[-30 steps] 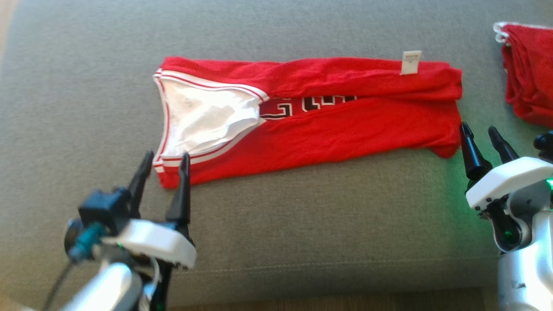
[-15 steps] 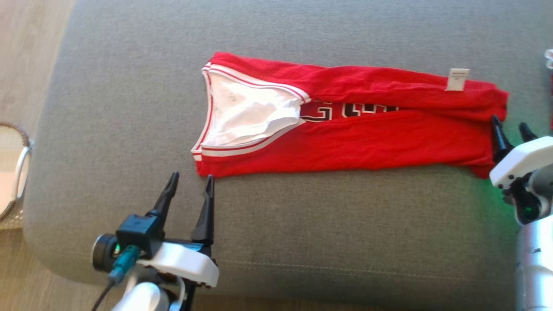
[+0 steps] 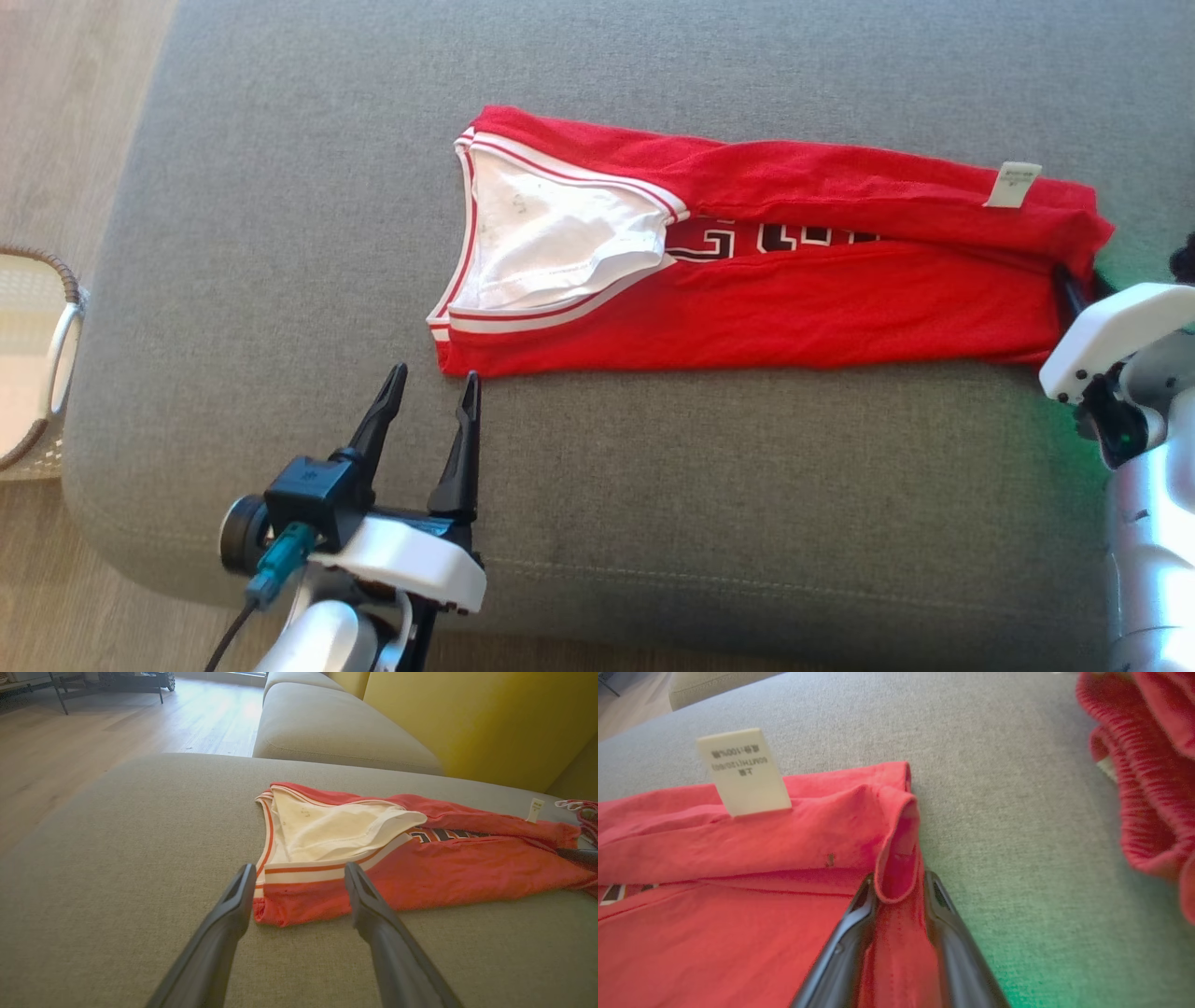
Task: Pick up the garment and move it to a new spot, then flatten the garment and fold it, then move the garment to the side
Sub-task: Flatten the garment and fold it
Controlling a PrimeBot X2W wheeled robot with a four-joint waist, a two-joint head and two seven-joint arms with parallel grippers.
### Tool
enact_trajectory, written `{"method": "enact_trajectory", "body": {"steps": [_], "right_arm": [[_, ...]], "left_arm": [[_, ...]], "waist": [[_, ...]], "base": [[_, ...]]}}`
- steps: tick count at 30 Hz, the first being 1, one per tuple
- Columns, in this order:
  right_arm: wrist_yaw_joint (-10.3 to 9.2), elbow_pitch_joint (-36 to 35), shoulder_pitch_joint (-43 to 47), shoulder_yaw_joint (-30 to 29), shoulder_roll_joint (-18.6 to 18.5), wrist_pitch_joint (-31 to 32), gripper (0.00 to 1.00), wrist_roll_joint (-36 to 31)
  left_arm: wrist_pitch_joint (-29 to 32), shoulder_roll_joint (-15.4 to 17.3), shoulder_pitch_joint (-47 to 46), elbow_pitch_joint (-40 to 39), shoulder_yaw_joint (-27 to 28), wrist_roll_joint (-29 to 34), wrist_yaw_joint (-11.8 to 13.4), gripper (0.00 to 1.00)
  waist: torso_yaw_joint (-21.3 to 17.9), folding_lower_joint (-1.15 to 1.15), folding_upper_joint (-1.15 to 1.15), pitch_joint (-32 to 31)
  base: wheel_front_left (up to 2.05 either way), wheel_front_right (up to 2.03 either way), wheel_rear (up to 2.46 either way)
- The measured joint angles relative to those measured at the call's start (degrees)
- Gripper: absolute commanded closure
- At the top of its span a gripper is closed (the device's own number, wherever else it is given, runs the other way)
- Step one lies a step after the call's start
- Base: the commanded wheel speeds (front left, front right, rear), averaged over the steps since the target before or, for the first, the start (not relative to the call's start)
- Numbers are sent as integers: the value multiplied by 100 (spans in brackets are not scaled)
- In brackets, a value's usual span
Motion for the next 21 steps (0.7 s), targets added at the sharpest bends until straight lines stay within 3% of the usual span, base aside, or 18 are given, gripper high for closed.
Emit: {"method": "enact_trajectory", "body": {"steps": [3, 4, 5, 13, 21], "right_arm": [[0, 56, -26, 52, -2, 71, 66, -2], [0, 81, -46, 78, -8, 110, 73, -2], [0, 114, -69, 103, -12, 129, 99, -2], [0, 91, -58, 288, -65, -23, 100, 0], [1, -658, -69, 676, -400, 29, 100, 133]], "left_arm": [[1, -35, 48, 25, 68, 32, -55, 0], [0, -47, 65, 54, 88, 38, -74, 0], [1, -65, 74, 89, 103, 69, -85, 0], [0, -197, 140, 180, 338, 214, -268, 0], [0, -279, 320, 226, 503, 326, -379, 0]], "waist": [[-16, 0, 0, -14], [-24, 0, 0, -22], [-31, 0, 0, -32], [-127, 0, 0, -170], [-365, 0, 0, -329]], "base": [[0, 0, 0], [0, 0, 0], [0, 0, 0], [0, 0, 0], [0, 0, 0]]}}
